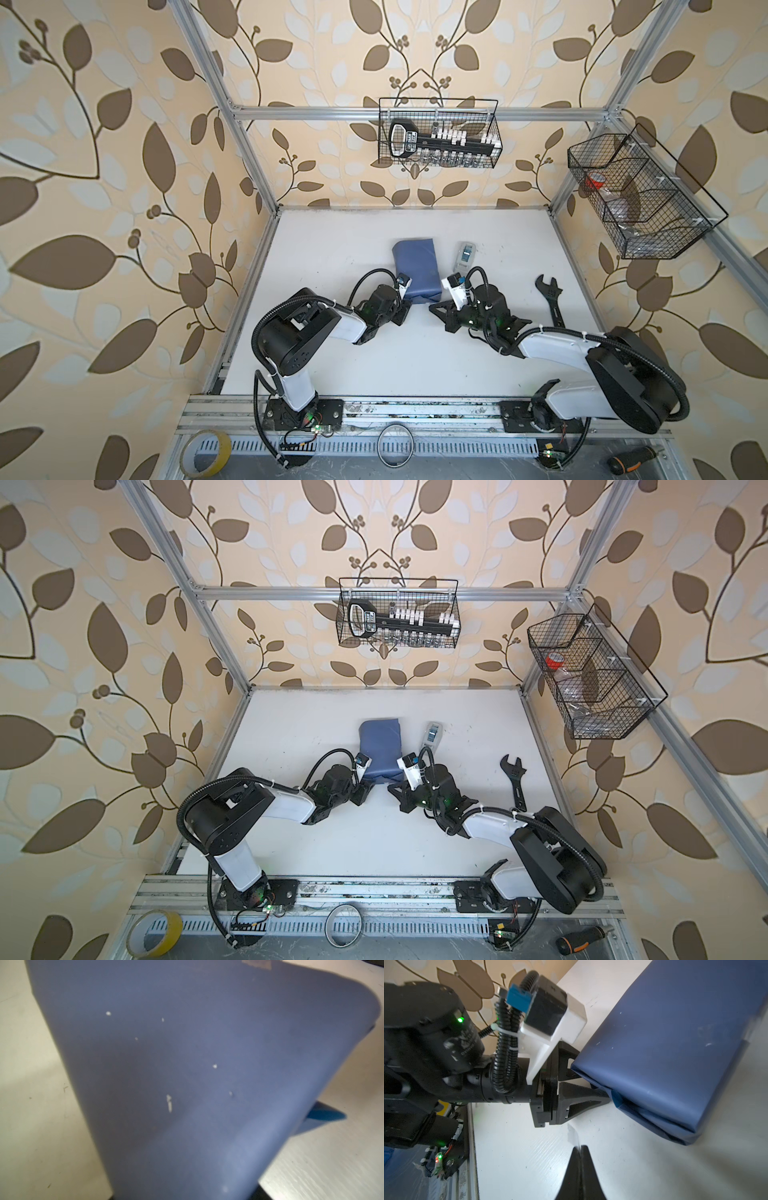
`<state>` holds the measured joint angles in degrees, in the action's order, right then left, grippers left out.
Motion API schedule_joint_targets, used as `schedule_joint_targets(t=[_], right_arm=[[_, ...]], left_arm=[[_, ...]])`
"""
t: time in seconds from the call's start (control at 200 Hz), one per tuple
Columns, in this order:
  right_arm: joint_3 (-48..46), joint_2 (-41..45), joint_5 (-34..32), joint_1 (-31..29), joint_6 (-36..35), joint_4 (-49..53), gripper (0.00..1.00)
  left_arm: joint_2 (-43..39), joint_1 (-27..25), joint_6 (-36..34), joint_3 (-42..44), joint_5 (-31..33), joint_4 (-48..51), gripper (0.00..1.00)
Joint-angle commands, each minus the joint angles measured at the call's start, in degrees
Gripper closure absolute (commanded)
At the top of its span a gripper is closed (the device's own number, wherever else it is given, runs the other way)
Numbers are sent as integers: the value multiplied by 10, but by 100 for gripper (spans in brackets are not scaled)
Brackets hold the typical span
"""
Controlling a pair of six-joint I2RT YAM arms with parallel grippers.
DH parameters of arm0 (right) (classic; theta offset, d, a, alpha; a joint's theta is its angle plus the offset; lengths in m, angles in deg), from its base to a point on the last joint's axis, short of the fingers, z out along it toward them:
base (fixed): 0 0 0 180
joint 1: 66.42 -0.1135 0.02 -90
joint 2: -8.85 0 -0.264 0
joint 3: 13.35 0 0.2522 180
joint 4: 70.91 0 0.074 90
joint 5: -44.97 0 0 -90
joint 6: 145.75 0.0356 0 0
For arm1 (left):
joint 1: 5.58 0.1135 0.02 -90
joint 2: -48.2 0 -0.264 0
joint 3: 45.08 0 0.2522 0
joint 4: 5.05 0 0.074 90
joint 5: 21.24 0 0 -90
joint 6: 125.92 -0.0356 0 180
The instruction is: Wrap the gift box in paper
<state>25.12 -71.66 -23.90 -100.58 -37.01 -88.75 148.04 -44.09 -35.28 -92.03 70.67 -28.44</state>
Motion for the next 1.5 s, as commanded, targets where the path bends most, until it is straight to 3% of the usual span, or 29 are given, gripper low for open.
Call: schedule_joint_targets(t=[0.0,0.585,1.494], right_arm=[[-2,-32,-21,-12,-27,-50,100],[49,-138,-62,-25,-18,-117,100],[95,-172,-82,-25,-17,-102,100]], left_arm=[[-10,7,9,2,-6,-14,47],[-6,8,11,1,-8,-17,47],[-4,8,12,2,-11,-19,47]])
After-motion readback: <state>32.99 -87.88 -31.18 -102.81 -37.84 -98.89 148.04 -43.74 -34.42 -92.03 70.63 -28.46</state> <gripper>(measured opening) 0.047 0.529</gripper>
